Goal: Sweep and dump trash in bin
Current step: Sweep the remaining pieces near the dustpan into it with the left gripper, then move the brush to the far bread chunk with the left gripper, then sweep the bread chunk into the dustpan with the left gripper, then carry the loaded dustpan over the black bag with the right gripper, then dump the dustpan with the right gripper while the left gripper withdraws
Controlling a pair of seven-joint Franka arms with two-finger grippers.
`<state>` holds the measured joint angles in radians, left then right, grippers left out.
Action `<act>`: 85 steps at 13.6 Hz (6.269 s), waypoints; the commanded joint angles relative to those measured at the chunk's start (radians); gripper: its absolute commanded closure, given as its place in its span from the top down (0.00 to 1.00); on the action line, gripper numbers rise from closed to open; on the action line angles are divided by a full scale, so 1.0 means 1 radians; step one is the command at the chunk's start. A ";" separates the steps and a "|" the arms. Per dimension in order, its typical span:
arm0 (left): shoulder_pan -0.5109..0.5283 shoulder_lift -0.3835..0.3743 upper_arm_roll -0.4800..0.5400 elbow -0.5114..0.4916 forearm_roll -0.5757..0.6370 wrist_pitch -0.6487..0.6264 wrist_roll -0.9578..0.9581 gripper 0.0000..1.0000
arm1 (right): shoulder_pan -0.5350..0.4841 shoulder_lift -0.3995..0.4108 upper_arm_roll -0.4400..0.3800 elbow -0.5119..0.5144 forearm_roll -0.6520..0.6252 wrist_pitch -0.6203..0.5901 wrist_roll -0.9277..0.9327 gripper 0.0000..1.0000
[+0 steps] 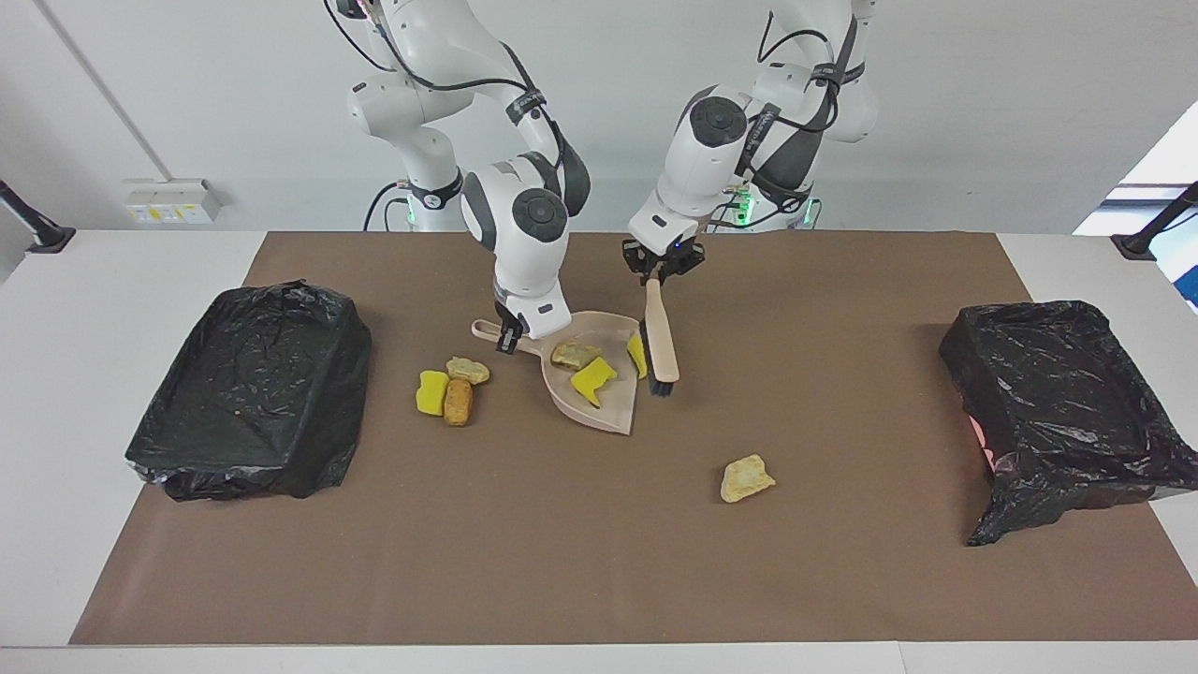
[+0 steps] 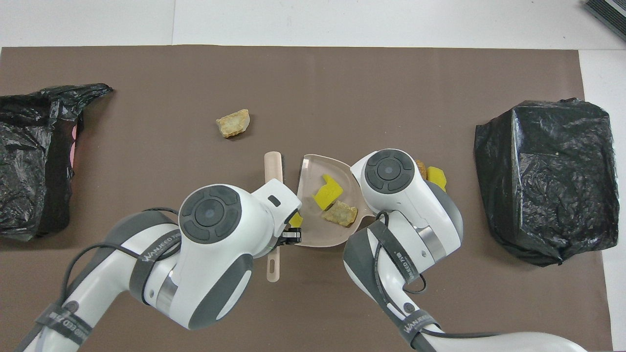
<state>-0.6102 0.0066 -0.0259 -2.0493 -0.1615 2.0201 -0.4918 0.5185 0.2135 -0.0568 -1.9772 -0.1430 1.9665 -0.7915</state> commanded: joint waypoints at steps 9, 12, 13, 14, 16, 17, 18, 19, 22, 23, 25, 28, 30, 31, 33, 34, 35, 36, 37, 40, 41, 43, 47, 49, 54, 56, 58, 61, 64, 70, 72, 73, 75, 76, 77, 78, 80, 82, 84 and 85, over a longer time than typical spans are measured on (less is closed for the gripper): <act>0.388 0.332 -0.006 0.374 0.324 -0.097 0.570 0.00 | -0.002 0.007 0.003 0.018 0.046 0.028 0.044 0.00; 0.420 0.383 -0.006 0.411 0.330 -0.054 0.718 0.00 | -0.002 0.006 0.003 0.015 0.048 0.028 0.052 0.00; 0.412 0.378 -0.006 0.396 0.327 -0.041 0.751 0.00 | -0.002 0.006 0.003 0.015 0.048 0.028 0.052 0.00; 0.406 0.372 -0.009 0.377 0.327 -0.026 0.774 0.00 | -0.002 0.006 0.003 0.014 0.048 0.028 0.052 0.00; 0.391 0.359 -0.019 0.353 0.324 -0.026 0.815 0.00 | -0.002 0.004 0.003 0.011 0.048 0.028 0.054 0.00; 0.373 0.334 -0.017 0.303 0.324 -0.020 0.834 0.00 | -0.002 0.003 0.003 0.008 0.048 0.028 0.060 0.00; 0.356 0.310 -0.019 0.263 0.323 -0.015 0.861 0.00 | -0.002 0.003 0.003 0.008 0.048 0.028 0.063 0.00; 0.343 0.294 -0.019 0.229 0.321 -0.012 0.883 0.00 | -0.002 0.003 0.003 0.008 0.048 0.028 0.063 0.00; 0.271 0.239 -0.020 0.146 0.313 -0.026 0.875 0.00 | 0.000 0.001 0.005 0.006 0.048 0.028 0.063 0.00; 0.242 0.218 -0.020 0.114 0.309 -0.024 0.868 0.00 | -0.002 0.000 0.005 0.004 0.048 0.028 0.063 0.00; 0.207 0.167 -0.020 0.034 0.225 -0.030 0.849 0.00 | -0.002 0.000 0.005 0.003 0.048 0.028 0.063 0.00; 0.107 0.131 -0.022 -0.011 0.179 -0.055 0.745 0.00 | -0.002 -0.002 0.005 0.000 0.048 0.028 0.063 0.00; 0.052 0.124 -0.020 0.003 0.087 -0.086 0.647 0.00 | -0.002 -0.002 0.005 0.000 0.048 0.028 0.061 0.00; 0.040 0.122 -0.020 0.011 0.041 -0.086 0.595 0.00 | -0.002 -0.003 0.005 -0.002 0.048 0.026 0.063 0.00; 0.010 0.116 -0.020 0.043 -0.007 -0.090 0.509 0.00 | -0.002 -0.005 0.005 -0.003 0.048 0.025 0.061 0.00; 0.009 0.116 -0.020 0.058 -0.009 -0.090 0.456 0.00 | -0.002 -0.005 0.005 -0.003 0.048 0.025 0.063 0.00; 0.003 0.116 -0.020 0.063 -0.009 -0.089 0.414 0.00 | -0.002 -0.003 0.005 -0.003 0.048 0.025 0.063 0.00; 0.003 0.118 -0.019 0.066 -0.007 -0.093 0.383 0.00 | -0.002 -0.005 0.005 -0.003 0.048 0.025 0.061 0.00; 0.004 0.115 -0.017 0.061 -0.004 -0.110 0.354 0.00 | -0.002 -0.005 0.005 -0.005 0.048 0.025 0.063 0.00; 0.024 0.083 -0.006 0.063 0.005 -0.162 0.260 0.00 | -0.002 -0.003 0.003 -0.003 0.048 0.025 0.061 0.00; 0.032 0.072 -0.006 0.063 0.005 -0.181 0.236 0.00 | -0.002 -0.003 0.005 -0.003 0.048 0.025 0.063 0.00; 0.032 0.030 -0.008 0.063 0.042 -0.211 0.153 0.00 | -0.006 -0.003 0.003 -0.002 0.048 0.019 0.066 0.00; -0.067 -0.046 -0.017 -0.001 0.096 -0.258 -0.141 0.00 | -0.043 -0.048 -0.003 0.015 0.051 0.002 0.066 0.00; -0.136 -0.094 -0.019 -0.063 0.094 -0.227 -0.233 0.00 | -0.095 -0.095 -0.001 0.023 0.051 -0.037 0.052 0.00; -0.345 -0.253 -0.023 -0.285 0.082 -0.044 -0.505 0.00 | -0.188 -0.128 -0.006 0.125 0.049 -0.144 0.038 0.00; -0.426 -0.263 -0.023 -0.328 0.080 -0.014 -0.571 0.00 | -0.274 -0.140 -0.008 0.179 0.051 -0.182 -0.039 0.00; -0.466 -0.269 -0.025 -0.388 0.076 0.060 -0.594 0.00 | -0.366 -0.167 -0.011 0.181 0.051 -0.189 -0.121 0.00; -0.503 -0.269 -0.025 -0.452 0.051 0.140 -0.593 0.00 | -0.527 -0.174 -0.020 0.182 0.066 -0.234 -0.193 0.00; -0.503 -0.266 -0.025 -0.473 0.018 0.189 -0.564 0.00 | -0.694 -0.183 -0.041 0.182 0.071 -0.268 -0.302 0.00; -0.517 -0.258 -0.025 -0.511 0.010 0.195 -0.559 0.00 | -0.871 -0.102 -0.067 0.273 -0.059 -0.250 -0.558 0.00; -0.519 -0.257 -0.025 -0.512 0.007 0.197 -0.553 0.00 | -0.885 -0.066 -0.067 0.313 -0.096 -0.216 -0.623 0.00; -0.523 -0.257 -0.025 -0.509 0.002 0.192 -0.553 0.02 | -0.882 -0.059 -0.064 0.314 -0.152 -0.201 -0.671 0.00; -0.523 -0.257 -0.023 -0.511 0.000 0.189 -0.547 0.26 | -0.876 -0.059 -0.064 0.299 -0.219 -0.068 -0.786 0.00; -0.523 -0.257 -0.023 -0.509 0.000 0.187 -0.545 0.36 | -0.874 -0.057 -0.064 0.297 -0.228 -0.042 -0.830 0.00; -0.520 -0.254 -0.023 -0.506 0.000 0.187 -0.548 0.53 | -0.868 -0.052 -0.064 0.297 -0.269 -0.016 -0.850 0.00; -0.516 -0.244 -0.022 -0.499 0.000 0.187 -0.548 0.63 | -0.868 -0.051 -0.060 0.296 -0.320 0.018 -0.868 0.00; -0.508 -0.232 -0.019 -0.480 0.002 0.177 -0.539 0.65 | -0.842 -0.051 -0.055 0.278 -0.387 0.044 -0.910 0.00; -0.437 -0.199 -0.009 -0.413 0.002 0.131 -0.478 0.79 | -0.831 -0.059 -0.054 0.255 -0.467 0.072 -0.919 0.00; -0.327 -0.180 -0.009 -0.321 0.019 0.044 -0.427 0.82 | -0.802 -0.069 -0.052 0.206 -0.532 0.129 -0.937 0.00; -0.291 -0.181 -0.008 -0.286 0.036 0.016 -0.366 0.87 | -0.799 -0.071 -0.051 0.201 -0.579 0.132 -0.937 0.00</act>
<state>-0.9804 -0.2037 -0.0334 -2.4327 -0.1399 2.1230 -0.9453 -0.2901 0.1607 -0.1099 -1.7355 -0.6471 2.0636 -1.6986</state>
